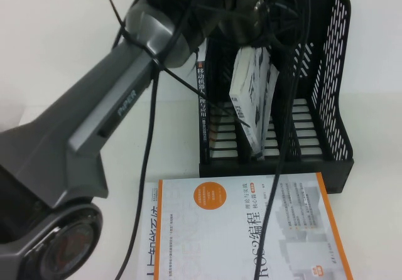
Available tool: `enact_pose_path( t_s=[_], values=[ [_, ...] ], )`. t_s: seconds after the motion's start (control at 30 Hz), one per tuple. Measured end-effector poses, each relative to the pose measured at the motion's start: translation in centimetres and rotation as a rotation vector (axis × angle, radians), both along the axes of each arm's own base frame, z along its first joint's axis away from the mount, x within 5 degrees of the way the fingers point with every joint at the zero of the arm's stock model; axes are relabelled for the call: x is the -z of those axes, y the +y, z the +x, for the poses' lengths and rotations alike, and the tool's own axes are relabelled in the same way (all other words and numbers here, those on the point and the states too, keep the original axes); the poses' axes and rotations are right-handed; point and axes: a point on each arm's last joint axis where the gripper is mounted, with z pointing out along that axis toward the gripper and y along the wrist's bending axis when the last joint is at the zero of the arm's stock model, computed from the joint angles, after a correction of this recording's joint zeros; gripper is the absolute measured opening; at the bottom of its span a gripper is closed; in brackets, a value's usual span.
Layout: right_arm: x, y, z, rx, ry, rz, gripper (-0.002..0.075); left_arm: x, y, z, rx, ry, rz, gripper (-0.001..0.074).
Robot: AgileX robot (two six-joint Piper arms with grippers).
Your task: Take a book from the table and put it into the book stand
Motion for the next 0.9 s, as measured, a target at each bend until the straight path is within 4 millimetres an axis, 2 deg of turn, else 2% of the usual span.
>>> enact_pose_path(
  t_s=[0.1, 0.17, 0.23, 0.33, 0.47, 0.6, 0.7, 0.8, 0.9],
  values=[
    [0.0, 0.0, 0.0, 0.0, 0.0, 0.0, 0.0005, 1.1, -0.9, 0.5, 0.07, -0.008, 0.02, 0.0152],
    [0.0, 0.0, 0.0, 0.0, 0.0, 0.0, 0.0005, 0.9, -1.2, 0.6, 0.101, -0.041, 0.004, 0.0239],
    [0.0, 0.0, 0.0, 0.0, 0.0, 0.0, 0.0005, 0.6, -1.4, 0.8, 0.118, -0.079, -0.011, 0.0362],
    [0.0, 0.0, 0.0, 0.0, 0.0, 0.0, 0.0005, -0.4, -1.3, 0.8, 0.125, -0.148, -0.032, 0.0484],
    [-0.2, -0.2, -0.1, -0.002, -0.019, -0.016, 0.0005, -2.1, -0.2, 0.7, 0.093, -0.243, 0.034, 0.0512],
    [-1.1, -0.9, -0.7, -0.002, -0.073, -0.04, 0.0005, -5.7, 2.3, -0.3, 0.019, -0.364, 0.138, 0.0447],
    [-2.1, -1.6, -1.5, -0.001, -0.136, -0.056, 0.0005, -9.3, 4.9, -2.2, -0.063, -0.431, 0.164, 0.0316],
    [-3.1, -2.4, -2.6, -0.014, -0.203, -0.073, 0.0005, -12.7, 7.4, -4.4, -0.17, -0.489, 0.091, 0.0116],
    [-4.0, -3.2, -4.1, -0.028, -0.267, -0.075, 0.0005, -15.4, 9.4, -6.5, -0.211, -0.548, 0.039, 0.0034]
  ],
)
